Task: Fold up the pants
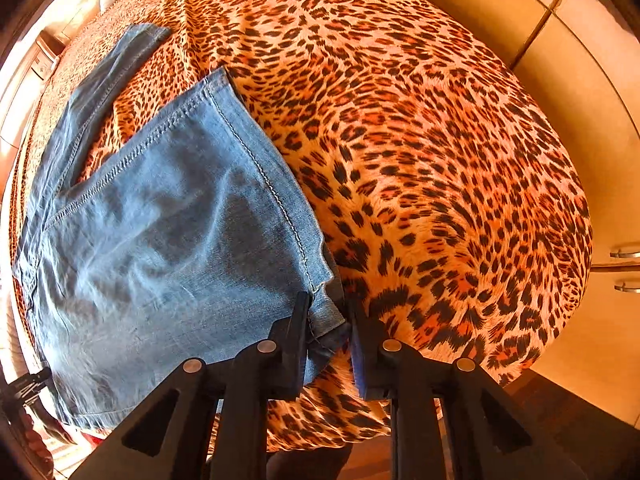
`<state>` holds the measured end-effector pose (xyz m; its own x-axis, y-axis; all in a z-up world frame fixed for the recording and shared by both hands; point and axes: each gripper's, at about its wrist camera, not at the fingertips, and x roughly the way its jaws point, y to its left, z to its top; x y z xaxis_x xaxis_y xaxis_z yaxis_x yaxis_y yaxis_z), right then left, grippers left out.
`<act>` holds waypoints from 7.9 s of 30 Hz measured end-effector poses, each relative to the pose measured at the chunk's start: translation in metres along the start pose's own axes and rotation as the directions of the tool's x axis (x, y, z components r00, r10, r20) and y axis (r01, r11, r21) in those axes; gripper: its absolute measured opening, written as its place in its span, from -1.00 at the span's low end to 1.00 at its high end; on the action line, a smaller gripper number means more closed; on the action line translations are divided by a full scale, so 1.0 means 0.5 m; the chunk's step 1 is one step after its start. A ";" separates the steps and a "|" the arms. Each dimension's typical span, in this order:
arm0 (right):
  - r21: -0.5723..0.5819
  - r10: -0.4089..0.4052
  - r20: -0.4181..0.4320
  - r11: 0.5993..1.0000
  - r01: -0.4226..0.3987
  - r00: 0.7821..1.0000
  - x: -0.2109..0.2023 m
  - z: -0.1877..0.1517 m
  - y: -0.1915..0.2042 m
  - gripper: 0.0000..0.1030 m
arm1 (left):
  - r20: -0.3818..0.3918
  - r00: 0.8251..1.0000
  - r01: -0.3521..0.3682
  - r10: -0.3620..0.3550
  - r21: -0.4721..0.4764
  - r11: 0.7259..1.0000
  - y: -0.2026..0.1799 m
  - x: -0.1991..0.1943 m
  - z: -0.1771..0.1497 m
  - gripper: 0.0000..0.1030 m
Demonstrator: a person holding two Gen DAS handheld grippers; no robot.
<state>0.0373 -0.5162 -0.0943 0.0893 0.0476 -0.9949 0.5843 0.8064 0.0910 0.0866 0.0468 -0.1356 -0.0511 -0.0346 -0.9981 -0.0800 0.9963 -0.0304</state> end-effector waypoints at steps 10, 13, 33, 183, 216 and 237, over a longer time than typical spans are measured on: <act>-0.098 0.069 -0.064 0.992 -0.075 0.996 -0.074 -0.001 -0.088 -0.51 | 0.030 0.995 0.104 -0.100 -0.267 0.958 0.056 -0.073 -0.113 -0.38; -0.163 0.109 0.020 0.981 -0.104 0.994 -0.145 0.055 -0.076 -0.51 | 0.091 0.986 0.163 -0.142 -0.310 0.937 0.059 -0.126 -0.113 -0.22; 0.087 0.400 0.056 0.911 -0.404 0.915 0.093 0.549 0.276 -0.01 | 0.100 0.941 0.332 -0.322 -0.447 0.831 0.091 -0.009 0.241 0.28; 0.449 0.644 0.063 0.664 -0.598 0.762 0.080 0.200 0.066 0.13 | 0.193 0.859 0.505 -0.474 -0.476 0.720 -0.104 -0.048 0.084 0.16; -0.822 -0.060 0.236 0.520 0.233 0.970 0.030 0.182 0.340 0.26 | 0.141 0.911 0.389 -0.387 -0.603 0.696 -0.125 -0.010 0.139 0.33; -0.814 -0.029 0.128 0.568 0.122 0.991 0.028 0.187 0.298 0.31 | 0.294 0.953 -0.143 0.066 0.249 0.958 -0.251 -0.093 0.121 0.38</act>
<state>0.2010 -0.4505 -0.0903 0.1753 -0.0517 -0.9832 -0.3144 0.9434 -0.1056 0.1592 -0.0721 -0.0885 0.2390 0.0559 -0.9694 0.1789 0.9787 0.1005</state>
